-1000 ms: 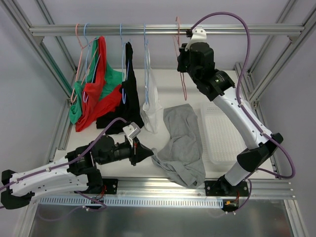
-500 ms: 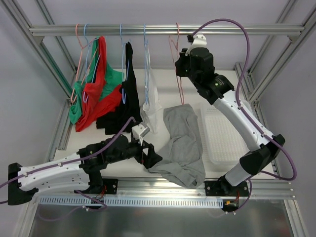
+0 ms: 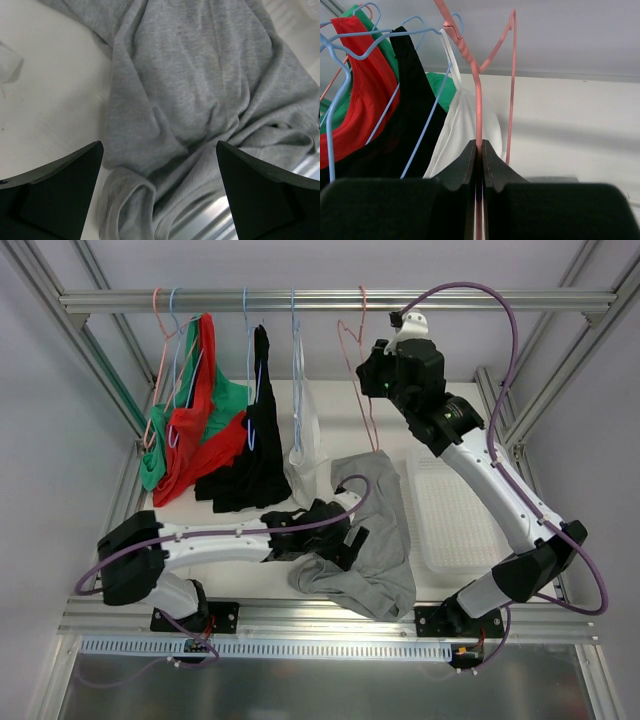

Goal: Remove the tank top from the hanger

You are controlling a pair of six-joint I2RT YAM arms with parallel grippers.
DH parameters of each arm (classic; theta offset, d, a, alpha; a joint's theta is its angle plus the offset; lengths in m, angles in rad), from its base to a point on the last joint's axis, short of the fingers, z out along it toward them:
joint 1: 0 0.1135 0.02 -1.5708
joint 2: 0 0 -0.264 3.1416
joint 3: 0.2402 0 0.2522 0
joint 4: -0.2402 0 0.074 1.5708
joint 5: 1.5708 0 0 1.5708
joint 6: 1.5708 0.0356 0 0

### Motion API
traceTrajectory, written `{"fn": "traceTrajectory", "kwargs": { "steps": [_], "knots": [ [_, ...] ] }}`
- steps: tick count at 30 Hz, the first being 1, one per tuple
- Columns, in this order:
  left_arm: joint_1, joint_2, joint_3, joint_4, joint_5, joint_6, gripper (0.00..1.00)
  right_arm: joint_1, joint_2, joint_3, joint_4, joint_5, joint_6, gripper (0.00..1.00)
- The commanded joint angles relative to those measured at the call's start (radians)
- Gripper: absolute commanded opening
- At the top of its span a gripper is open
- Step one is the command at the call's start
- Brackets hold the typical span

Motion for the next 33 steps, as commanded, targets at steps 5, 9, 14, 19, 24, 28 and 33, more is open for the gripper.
{"fn": "traceTrajectory", "kwargs": {
  "steps": [5, 9, 14, 19, 24, 28, 33],
  "knots": [
    [-0.002, 0.243, 0.223, 0.021, -0.009, 0.03, 0.99, 0.004, -0.022, -0.032, -0.034, -0.055, 0.021, 0.14],
    [-0.002, 0.327, 0.275, 0.02, 0.009, 0.03, 0.99, -0.001, -0.041, -0.056, -0.033, -0.07, 0.018, 0.96],
    [-0.002, 0.396, 0.28, 0.02, 0.003, 0.017, 0.99, -0.021, -0.145, -0.119, -0.039, -0.043, -0.006, 1.0],
    [-0.009, 0.467, 0.278, 0.02, -0.009, 0.002, 0.99, -0.059, -0.353, -0.245, -0.064, 0.012, -0.003, 0.99],
    [-0.026, 0.55, 0.292, 0.009, -0.011, -0.001, 0.96, -0.062, -0.585, -0.365, -0.096, 0.034, -0.035, 1.0],
    [-0.041, 0.542, 0.269, -0.002, -0.006, -0.007, 0.42, -0.062, -0.784, -0.468, -0.106, 0.092, -0.048, 0.99],
    [-0.072, 0.417, 0.263, -0.11, -0.097, -0.024, 0.0, -0.062, -0.971, -0.531, -0.174, 0.106, -0.062, 1.0]
  ]
}}
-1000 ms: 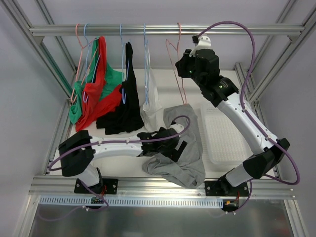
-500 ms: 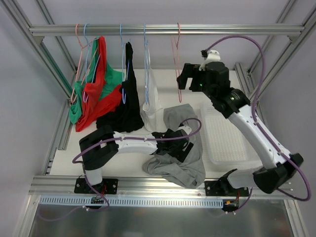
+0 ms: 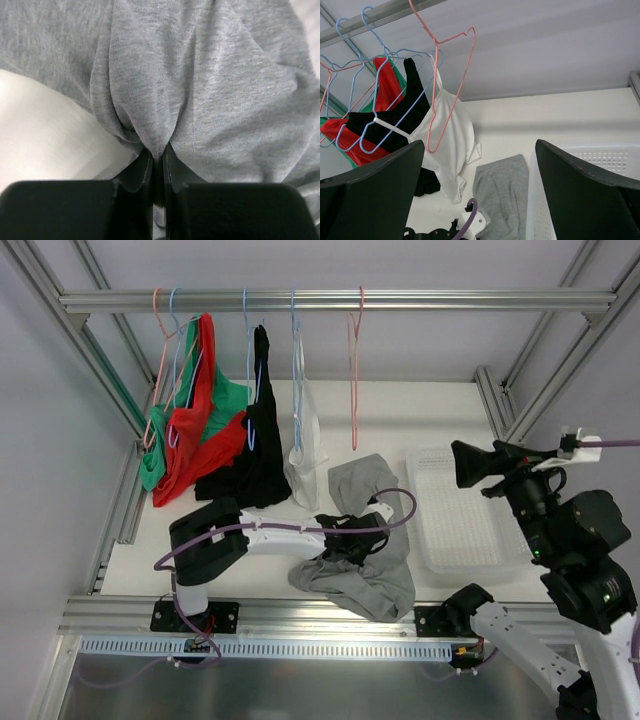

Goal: Remove the tank top from the hanger

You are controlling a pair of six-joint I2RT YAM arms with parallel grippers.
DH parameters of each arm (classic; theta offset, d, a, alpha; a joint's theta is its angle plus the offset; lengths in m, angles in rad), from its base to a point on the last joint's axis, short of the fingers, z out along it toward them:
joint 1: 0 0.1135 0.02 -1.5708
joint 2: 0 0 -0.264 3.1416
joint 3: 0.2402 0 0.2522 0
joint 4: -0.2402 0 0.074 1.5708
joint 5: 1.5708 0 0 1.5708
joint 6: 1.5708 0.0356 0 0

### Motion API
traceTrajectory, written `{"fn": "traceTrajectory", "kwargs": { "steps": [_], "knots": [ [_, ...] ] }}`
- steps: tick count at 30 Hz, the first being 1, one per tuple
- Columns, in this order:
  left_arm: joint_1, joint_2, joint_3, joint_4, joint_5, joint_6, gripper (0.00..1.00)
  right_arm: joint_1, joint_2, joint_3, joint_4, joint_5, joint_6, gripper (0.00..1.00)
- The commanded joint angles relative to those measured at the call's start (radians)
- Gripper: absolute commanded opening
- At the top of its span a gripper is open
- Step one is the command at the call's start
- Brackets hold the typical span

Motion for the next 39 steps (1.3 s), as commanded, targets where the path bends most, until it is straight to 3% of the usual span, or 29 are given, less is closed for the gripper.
{"fn": "traceTrajectory", "kwargs": {
  "steps": [1, 7, 12, 15, 21, 23, 27, 30, 35, 39],
  "knots": [
    [-0.052, -0.1, -0.005, -0.165, -0.066, -0.018, 0.0, 0.001, -0.058, -0.035, -0.061, 0.038, -0.023, 1.0],
    [-0.147, -0.316, 0.172, -0.37, -0.333, -0.003, 0.0, 0.001, -0.185, -0.076, -0.161, 0.099, -0.023, 1.0],
    [-0.187, -0.418, 0.351, -0.426, -0.367, 0.048, 0.0, -0.001, -0.228, -0.075, -0.245, 0.158, -0.023, 0.99],
    [-0.196, -0.424, 0.484, -0.435, -0.292, 0.086, 0.0, 0.001, -0.244, -0.046, -0.31, 0.199, -0.022, 1.0],
    [-0.224, -0.32, 0.86, -0.435, -0.194, 0.228, 0.0, 0.001, -0.343, 0.036, -0.4, 0.271, 0.003, 0.99],
    [-0.223, -0.248, 0.967, -0.435, -0.218, 0.293, 0.0, 0.001, -0.363, 0.094, -0.441, 0.297, 0.007, 1.0],
    [-0.221, -0.075, 1.354, -0.427, -0.269, 0.409, 0.0, 0.005, -0.412, 0.203, -0.507, 0.349, 0.015, 0.99],
    [-0.187, 0.071, 1.535, -0.391, -0.207, 0.477, 0.0, 0.012, -0.431, 0.273, -0.54, 0.339, 0.024, 0.99],
    [-0.05, 0.082, 1.39, -0.106, -0.019, 0.393, 0.0, 0.019, -0.458, 0.329, -0.596, 0.296, 0.062, 1.0],
    [0.018, 0.163, 1.426, 0.08, 0.108, 0.342, 0.0, 0.024, -0.458, 0.333, -0.641, 0.252, 0.111, 0.99]
  ]
}}
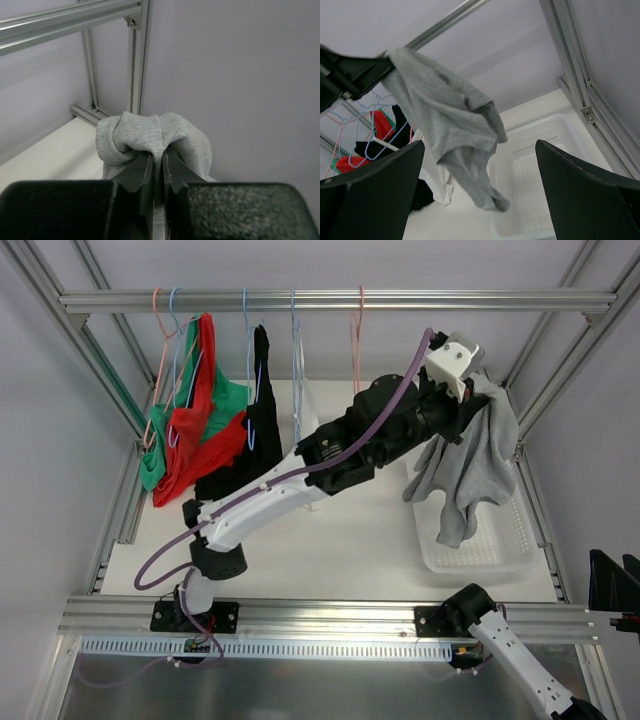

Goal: Remove the tank top from the hanger

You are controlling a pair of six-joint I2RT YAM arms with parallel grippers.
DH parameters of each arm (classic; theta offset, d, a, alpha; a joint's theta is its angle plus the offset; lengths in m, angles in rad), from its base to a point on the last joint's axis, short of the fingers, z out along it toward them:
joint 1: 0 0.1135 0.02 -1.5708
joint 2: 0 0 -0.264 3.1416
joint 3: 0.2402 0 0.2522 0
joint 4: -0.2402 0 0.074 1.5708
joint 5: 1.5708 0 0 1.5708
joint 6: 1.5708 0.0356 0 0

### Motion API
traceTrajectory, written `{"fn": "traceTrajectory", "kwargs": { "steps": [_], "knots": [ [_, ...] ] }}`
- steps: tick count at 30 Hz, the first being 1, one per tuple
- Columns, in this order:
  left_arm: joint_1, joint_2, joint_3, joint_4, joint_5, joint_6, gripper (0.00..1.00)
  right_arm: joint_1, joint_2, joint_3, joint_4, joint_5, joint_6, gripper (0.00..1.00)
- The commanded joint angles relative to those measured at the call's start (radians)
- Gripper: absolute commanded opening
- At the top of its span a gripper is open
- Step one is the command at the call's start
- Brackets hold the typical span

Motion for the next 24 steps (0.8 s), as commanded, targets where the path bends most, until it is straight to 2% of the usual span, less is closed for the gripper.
{"fn": "traceTrajectory", "kwargs": {
  "steps": [1, 2, 6, 11, 12, 13, 14, 17, 18, 24],
  "knots": [
    [0.049, 0.077, 0.048, 0.295, 0.147, -0.053, 0.0, 0.013, 0.009, -0.003, -0.074, -0.055, 0.054, 0.99],
    [0.055, 0.097, 0.058, 0.382, 0.184, -0.058, 0.0, 0.012, 0.021, 0.015, -0.091, -0.066, 0.064, 0.99],
    [0.069, 0.168, 0.017, 0.49, 0.181, -0.099, 0.0, 0.013, 0.031, 0.064, -0.156, -0.086, 0.072, 0.99],
    [0.084, 0.237, -0.093, 0.515, 0.15, -0.147, 0.0, 0.015, -0.017, 0.051, -0.157, -0.066, 0.092, 1.0],
    [0.083, 0.24, -0.136, 0.513, 0.121, -0.147, 0.1, 0.013, -0.023, 0.04, -0.157, -0.069, 0.093, 0.99],
    [0.073, 0.239, -0.158, 0.512, 0.109, -0.144, 0.27, 0.015, -0.02, 0.035, -0.157, -0.072, 0.089, 1.0],
    [0.067, 0.234, -0.193, 0.509, 0.097, -0.127, 0.55, 0.018, -0.017, 0.029, -0.157, -0.078, 0.083, 1.0],
    [0.023, 0.206, -0.209, 0.486, -0.004, -0.067, 0.82, 0.032, 0.005, 0.008, -0.159, -0.084, 0.072, 0.99],
    [0.011, 0.197, -0.207, 0.48, -0.034, -0.027, 0.99, 0.033, 0.009, 0.003, -0.159, -0.08, 0.069, 0.99],
    [-0.069, -0.005, -0.201, 0.349, -0.231, 0.068, 0.99, 0.074, 0.075, -0.041, -0.154, -0.029, 0.061, 1.0]
  ]
}}
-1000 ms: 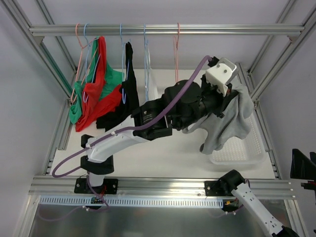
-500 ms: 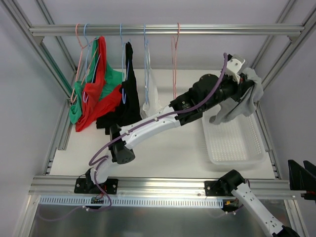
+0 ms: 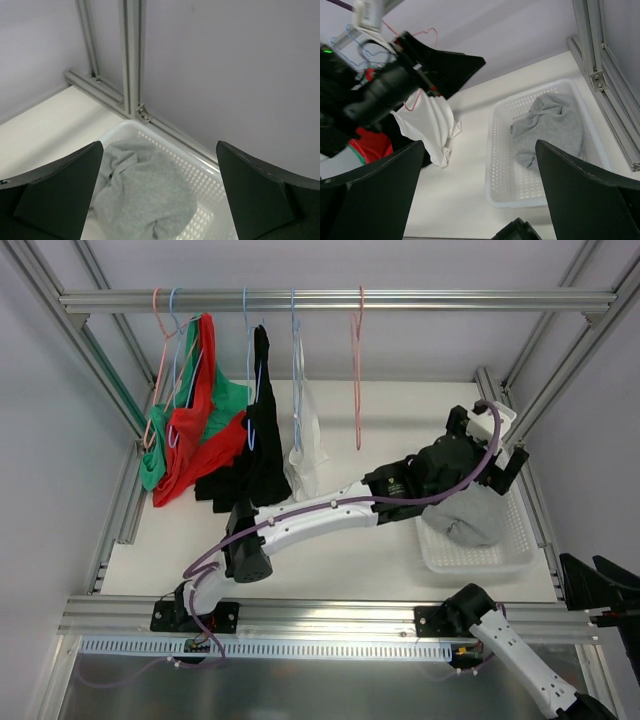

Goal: Remove the tank top from the hanger

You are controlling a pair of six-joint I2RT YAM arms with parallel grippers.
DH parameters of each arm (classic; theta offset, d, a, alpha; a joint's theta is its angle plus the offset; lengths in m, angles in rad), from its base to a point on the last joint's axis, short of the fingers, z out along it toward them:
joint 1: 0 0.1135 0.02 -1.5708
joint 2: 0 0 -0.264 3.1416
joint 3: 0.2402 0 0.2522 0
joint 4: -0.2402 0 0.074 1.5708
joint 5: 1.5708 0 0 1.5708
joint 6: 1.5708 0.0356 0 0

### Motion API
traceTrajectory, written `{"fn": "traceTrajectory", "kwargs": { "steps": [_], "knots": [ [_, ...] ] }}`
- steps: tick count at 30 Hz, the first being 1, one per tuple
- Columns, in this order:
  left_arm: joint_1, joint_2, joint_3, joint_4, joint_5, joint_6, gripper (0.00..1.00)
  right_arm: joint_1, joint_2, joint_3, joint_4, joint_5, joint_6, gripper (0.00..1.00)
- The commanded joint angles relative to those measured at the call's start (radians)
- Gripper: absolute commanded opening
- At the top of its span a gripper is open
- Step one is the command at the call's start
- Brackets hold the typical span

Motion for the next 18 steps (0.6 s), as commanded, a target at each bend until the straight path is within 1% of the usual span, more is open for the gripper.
{"fn": "traceTrajectory", "kwargs": {
  "steps": [1, 2, 3, 4, 5, 6, 7, 8, 9, 10, 11, 12, 13, 14, 15, 16, 18],
  "knots": [
    [-0.059, -0.247, 0.003, -0.083, -0.222, 0.105, 0.99, 0.037, 0.104, -0.042, 0.019, 0.016, -0.02, 1.0],
    [-0.081, -0.285, -0.023, -0.12, -0.267, 0.105, 0.99, 0.044, 0.12, -0.055, 0.034, -0.039, -0.023, 0.99],
    [-0.093, -0.378, -0.07, -0.145, -0.311, 0.105, 0.99, 0.05, 0.132, -0.073, 0.098, -0.09, -0.029, 0.99],
    [-0.104, -0.429, -0.122, -0.167, -0.35, 0.099, 0.99, 0.054, 0.138, -0.096, 0.158, -0.16, -0.043, 1.0],
    [-0.115, -0.486, -0.24, -0.226, -0.42, 0.059, 0.99, 0.065, 0.134, -0.166, 0.225, -0.341, -0.084, 1.0],
    [-0.136, -0.596, -0.303, -0.261, -0.449, 0.031, 0.99, 0.065, 0.128, -0.209, 0.398, -0.419, -0.081, 0.99],
    [-0.145, -0.648, -0.362, -0.295, -0.475, -0.001, 0.99, 0.065, 0.126, -0.252, 0.483, -0.478, -0.065, 0.96],
    [-0.151, -0.705, -0.476, -0.335, -0.524, -0.086, 0.99, 0.065, 0.141, -0.277, 0.534, -0.563, -0.043, 0.96],
    [-0.156, -0.809, -0.531, -0.448, -0.543, -0.139, 0.99, 0.065, 0.238, -0.25, 0.533, -0.582, -0.001, 0.96],
    [-0.156, -0.852, -0.621, -0.523, -0.571, -0.207, 0.99, 0.064, 0.306, -0.213, 0.513, -0.613, 0.001, 0.98],
    [-0.156, -0.898, -0.653, -0.612, -0.642, -0.369, 0.99, 0.065, 0.375, -0.145, 0.495, -0.679, 0.004, 0.99],
    [-0.155, -0.979, -0.692, -0.788, -0.654, -0.438, 0.99, 0.064, 0.497, -0.123, 0.485, -0.699, 0.018, 0.99],
    [-0.129, -1.018, -0.73, -0.855, -0.649, -0.494, 0.99, 0.067, 0.547, -0.109, 0.502, -0.719, 0.02, 0.99],
    [-0.101, -1.06, -0.805, -0.919, -0.631, -0.609, 0.99, 0.065, 0.593, -0.095, 0.511, -0.709, 0.02, 0.99],
    [-0.069, -1.134, -0.841, -0.99, -0.571, -0.642, 0.99, 0.065, 0.679, -0.055, 0.522, -0.69, 0.03, 0.99],
    [-0.025, -1.17, -0.908, -1.01, -0.551, -0.663, 0.99, 0.074, 0.721, -0.031, 0.527, -0.678, 0.031, 1.0],
    [0.003, -1.266, -0.969, -1.044, -0.543, -0.707, 0.99, 0.099, 0.805, 0.032, 0.531, -0.606, 0.04, 1.0]
  ]
}}
